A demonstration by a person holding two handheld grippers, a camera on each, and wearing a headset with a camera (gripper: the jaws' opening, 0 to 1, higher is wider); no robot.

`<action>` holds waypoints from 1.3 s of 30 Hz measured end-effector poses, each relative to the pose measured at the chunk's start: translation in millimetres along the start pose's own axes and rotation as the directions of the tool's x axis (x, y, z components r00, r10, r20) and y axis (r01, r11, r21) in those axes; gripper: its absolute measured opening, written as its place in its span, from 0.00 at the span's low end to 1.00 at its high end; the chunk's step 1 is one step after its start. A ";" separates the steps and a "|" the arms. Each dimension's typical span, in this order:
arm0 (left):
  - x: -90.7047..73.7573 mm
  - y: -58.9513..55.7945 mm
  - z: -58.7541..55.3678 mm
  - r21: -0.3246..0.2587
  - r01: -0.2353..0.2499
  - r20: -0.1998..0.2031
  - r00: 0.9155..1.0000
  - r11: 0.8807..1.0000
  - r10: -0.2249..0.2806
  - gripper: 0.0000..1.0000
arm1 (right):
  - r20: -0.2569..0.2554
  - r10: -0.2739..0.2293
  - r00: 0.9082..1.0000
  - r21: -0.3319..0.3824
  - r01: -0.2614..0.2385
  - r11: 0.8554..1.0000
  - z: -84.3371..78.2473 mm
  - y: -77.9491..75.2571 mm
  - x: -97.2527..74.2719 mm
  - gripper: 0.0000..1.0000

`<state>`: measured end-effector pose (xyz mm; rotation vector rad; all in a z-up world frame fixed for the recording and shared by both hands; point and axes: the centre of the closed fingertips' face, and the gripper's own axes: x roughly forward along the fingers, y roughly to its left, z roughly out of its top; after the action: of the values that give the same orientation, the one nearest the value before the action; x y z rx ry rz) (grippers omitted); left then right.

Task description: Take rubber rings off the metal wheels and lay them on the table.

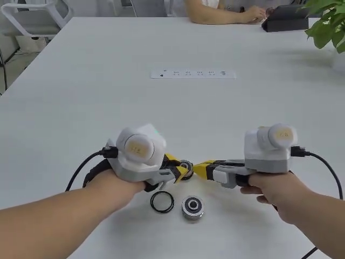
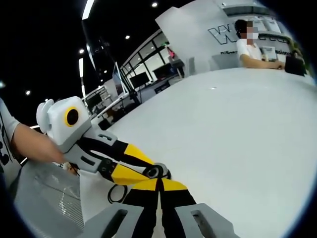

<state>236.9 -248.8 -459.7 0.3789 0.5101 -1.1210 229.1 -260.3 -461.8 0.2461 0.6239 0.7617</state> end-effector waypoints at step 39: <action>-0.6 -2.2 -0.3 0.017 0.017 0.000 1.000 1.000 -0.017 0.07 | 0.040 0.135 0.990 0.019 -0.136 0.991 7.7 25.3 -2.8 0.00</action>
<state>234.7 -249.0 -459.7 0.3901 0.5048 -1.1422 217.9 -244.2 -443.7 0.3247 0.5828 0.8791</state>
